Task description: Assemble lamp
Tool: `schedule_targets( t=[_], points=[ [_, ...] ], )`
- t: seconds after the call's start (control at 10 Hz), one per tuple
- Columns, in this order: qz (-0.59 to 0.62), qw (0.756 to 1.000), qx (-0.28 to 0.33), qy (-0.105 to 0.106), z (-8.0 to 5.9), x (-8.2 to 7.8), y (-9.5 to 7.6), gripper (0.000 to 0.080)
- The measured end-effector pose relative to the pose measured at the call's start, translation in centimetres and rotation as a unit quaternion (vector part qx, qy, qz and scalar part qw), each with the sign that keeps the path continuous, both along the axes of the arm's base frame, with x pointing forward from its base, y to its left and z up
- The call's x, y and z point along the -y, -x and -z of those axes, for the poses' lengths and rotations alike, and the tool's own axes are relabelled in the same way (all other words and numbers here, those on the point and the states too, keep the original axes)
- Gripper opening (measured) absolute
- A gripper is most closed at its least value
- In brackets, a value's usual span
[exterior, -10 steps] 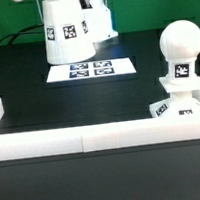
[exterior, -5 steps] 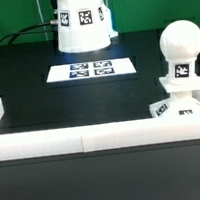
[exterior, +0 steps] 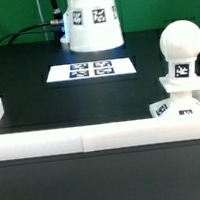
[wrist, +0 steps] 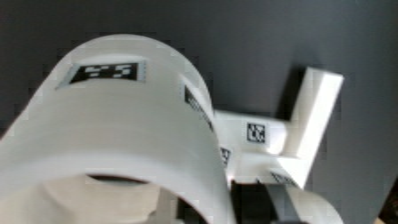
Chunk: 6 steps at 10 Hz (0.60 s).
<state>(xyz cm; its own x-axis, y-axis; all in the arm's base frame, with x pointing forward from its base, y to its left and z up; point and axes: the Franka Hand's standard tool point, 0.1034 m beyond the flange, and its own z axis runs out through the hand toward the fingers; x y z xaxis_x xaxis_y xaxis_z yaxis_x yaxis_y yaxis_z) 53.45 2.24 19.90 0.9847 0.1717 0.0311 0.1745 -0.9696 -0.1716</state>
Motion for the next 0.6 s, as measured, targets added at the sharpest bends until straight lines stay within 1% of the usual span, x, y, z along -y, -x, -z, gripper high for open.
schedule_targets(
  t=[0.3, 0.4, 0.6],
  points=[
    [0.016, 1.000, -0.008, -0.006, -1.8, -2.4, -2.2, 0.0044],
    [0.017, 1.000, -0.007, -0.008, -2.1, -2.9, -2.7, 0.0044],
    [0.019, 1.000, -0.009, -0.007, -1.8, -2.6, -2.6, 0.0044]
  ],
)
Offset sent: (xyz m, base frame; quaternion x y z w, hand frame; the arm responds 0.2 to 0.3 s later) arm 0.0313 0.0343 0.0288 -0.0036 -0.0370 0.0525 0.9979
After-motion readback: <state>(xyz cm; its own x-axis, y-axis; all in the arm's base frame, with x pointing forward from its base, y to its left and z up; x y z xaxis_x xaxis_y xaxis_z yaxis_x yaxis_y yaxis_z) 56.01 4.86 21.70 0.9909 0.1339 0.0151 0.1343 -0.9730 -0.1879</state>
